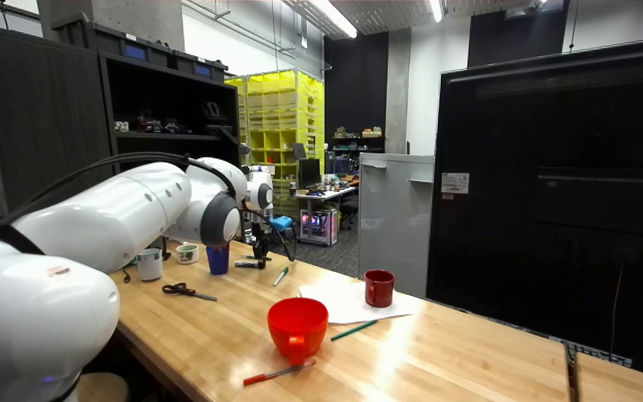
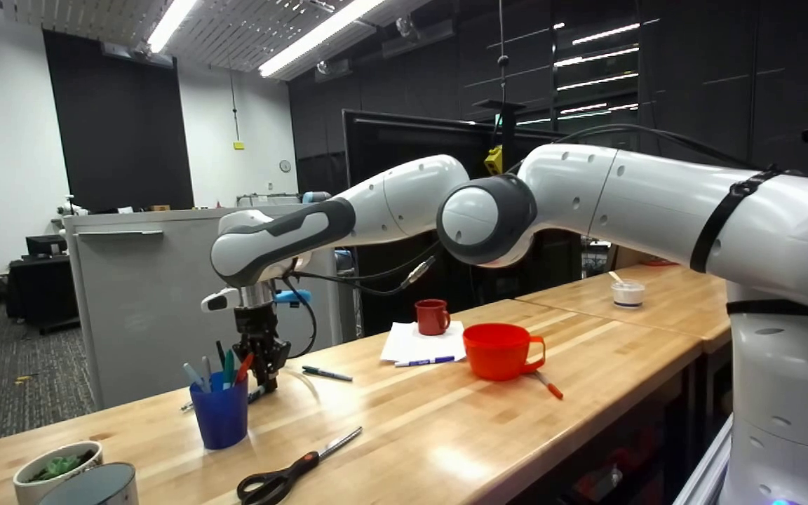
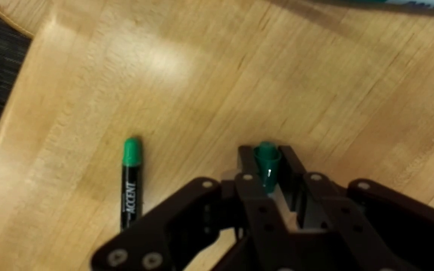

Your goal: Move the green marker to the right

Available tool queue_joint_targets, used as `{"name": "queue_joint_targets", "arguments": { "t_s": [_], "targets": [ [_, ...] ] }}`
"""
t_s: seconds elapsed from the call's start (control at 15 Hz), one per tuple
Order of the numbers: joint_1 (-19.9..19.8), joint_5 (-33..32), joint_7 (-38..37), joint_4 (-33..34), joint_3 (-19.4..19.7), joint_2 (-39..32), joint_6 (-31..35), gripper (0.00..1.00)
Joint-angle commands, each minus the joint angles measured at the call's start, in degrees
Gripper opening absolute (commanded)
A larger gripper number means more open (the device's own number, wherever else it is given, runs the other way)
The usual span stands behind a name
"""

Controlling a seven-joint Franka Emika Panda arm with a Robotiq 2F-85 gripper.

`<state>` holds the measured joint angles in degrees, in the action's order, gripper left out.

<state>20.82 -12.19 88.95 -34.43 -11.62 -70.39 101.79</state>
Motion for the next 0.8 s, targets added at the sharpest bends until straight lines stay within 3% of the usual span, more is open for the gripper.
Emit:
{"name": "queue_joint_targets", "arguments": {
  "t_s": [0.0, 0.4, 0.73],
  "targets": [
    [0.38, 0.06, 0.39, 2.18, 0.01, -1.22, -0.99, 0.05],
    [-0.65, -1.09, -4.95, 1.04, 2.71, 2.52, -3.69, 0.05],
    [-2.55, -1.99, -15.15, 0.70, 6.29, 8.56, -9.82, 0.05]
  ]
}}
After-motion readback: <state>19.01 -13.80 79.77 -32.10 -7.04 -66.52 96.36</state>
